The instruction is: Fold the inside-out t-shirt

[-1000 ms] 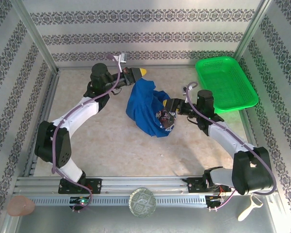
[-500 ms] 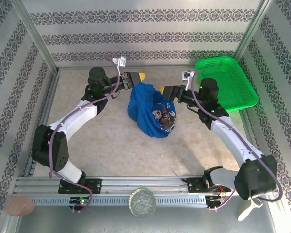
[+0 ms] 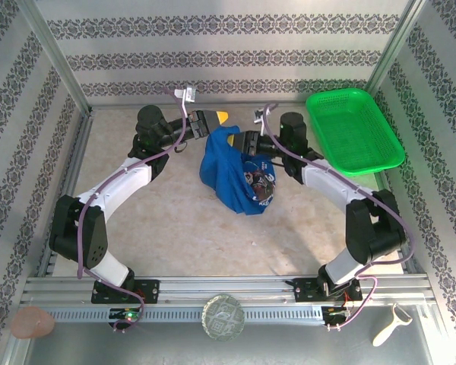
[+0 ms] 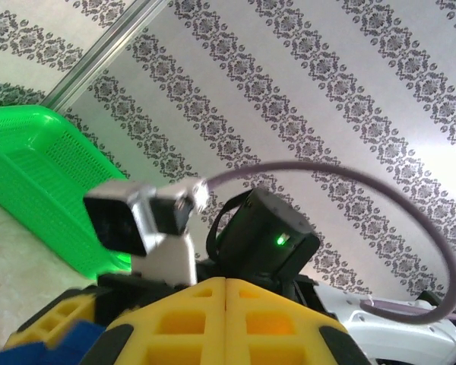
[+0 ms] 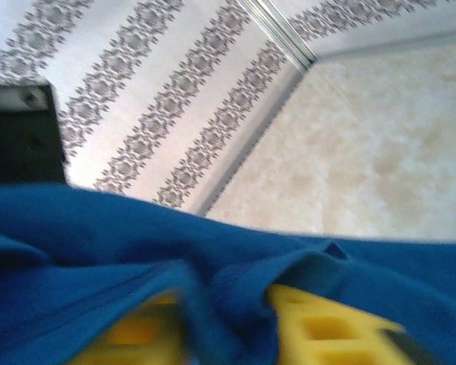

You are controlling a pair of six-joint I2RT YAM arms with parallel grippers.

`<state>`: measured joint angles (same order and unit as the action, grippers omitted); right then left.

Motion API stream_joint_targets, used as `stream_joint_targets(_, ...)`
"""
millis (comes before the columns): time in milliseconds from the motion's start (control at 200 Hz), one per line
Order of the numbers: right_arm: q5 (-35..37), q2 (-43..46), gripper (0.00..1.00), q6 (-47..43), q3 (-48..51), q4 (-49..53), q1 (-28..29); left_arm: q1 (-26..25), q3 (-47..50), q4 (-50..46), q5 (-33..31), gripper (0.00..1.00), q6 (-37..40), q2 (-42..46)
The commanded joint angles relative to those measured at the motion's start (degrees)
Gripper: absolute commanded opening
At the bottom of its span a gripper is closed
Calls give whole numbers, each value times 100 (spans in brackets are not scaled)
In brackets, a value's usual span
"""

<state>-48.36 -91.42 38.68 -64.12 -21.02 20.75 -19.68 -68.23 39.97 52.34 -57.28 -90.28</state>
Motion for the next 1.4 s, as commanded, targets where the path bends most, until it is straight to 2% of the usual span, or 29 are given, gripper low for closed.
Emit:
stream_joint_targets(0,-446,143,0,639,-799,-887,-115,280,-178,373,-231,10,-203,52)
stream_joint_targets(50,-394,241,0,808,-1176,-862,-230,531,-131,478,-514,41,-326,108)
stream_joint_targets(125,-249,436,0,1033,-1716,-829,-381,899,-10,574,-941,62,-478,235)
stream_joint_targets(170,-98,537,0,992,-2182,-551,-404,1021,41,536,-1075,69,-474,337)
stream_joint_targets(310,377,531,0,637,-3484,471,-354,921,176,-15,-1159,75,-16,641)
stream_joint_targets(445,1058,448,0,221,-4239,1144,-299,439,447,-802,-1483,77,716,1069)
stream_joint_targets(605,1413,226,0,30,-5011,1597,-257,-727,569,-2511,-2597,78,2165,1604)
stream_joint_targets(709,1534,-11,0,-161,-5681,2048,-186,-1554,721,-3159,-3538,78,2861,1703)
stream_joint_targets(774,1531,-202,0,-194,-6144,2307,-144,-1969,850,-3311,-4100,78,3151,1673)
stream_joint_targets(844,1549,-373,0,-269,-6553,2565,-78,-2291,949,-3270,-4383,79,3276,1565)
stream_joint_targets(974,1657,-426,0,-484,-6842,2898,53,-2581,781,-3327,-4931,80,3339,1121)
stream_joint_targets(999,1686,-410,0,-515,-6836,2949,67,-2582,709,-3414,-5076,79,3320,1020)
stream_joint_targets(1034,1761,-362,0,-581,-6810,3030,61,-2580,594,-3629,-5277,69,3334,920)
stream_joint_targets(1094,1989,-160,0,-764,-6603,3209,23,-2540,440,-4052,-5701,32,3462,944)
stream_joint_targets(1169,2584,284,0,-1090,-6053,3413,-70,-2279,420,-4297,-5754,1,3654,1300)
stream_joint_targets(1234,3037,739,0,-1192,-5399,3435,-225,-1845,372,-4503,-5501,0,3732,1738)
stream_joint_targets(1394,3440,1737,0,-1255,-3948,3430,-456,-356,-499,-5331,-3707,0,3761,2313)
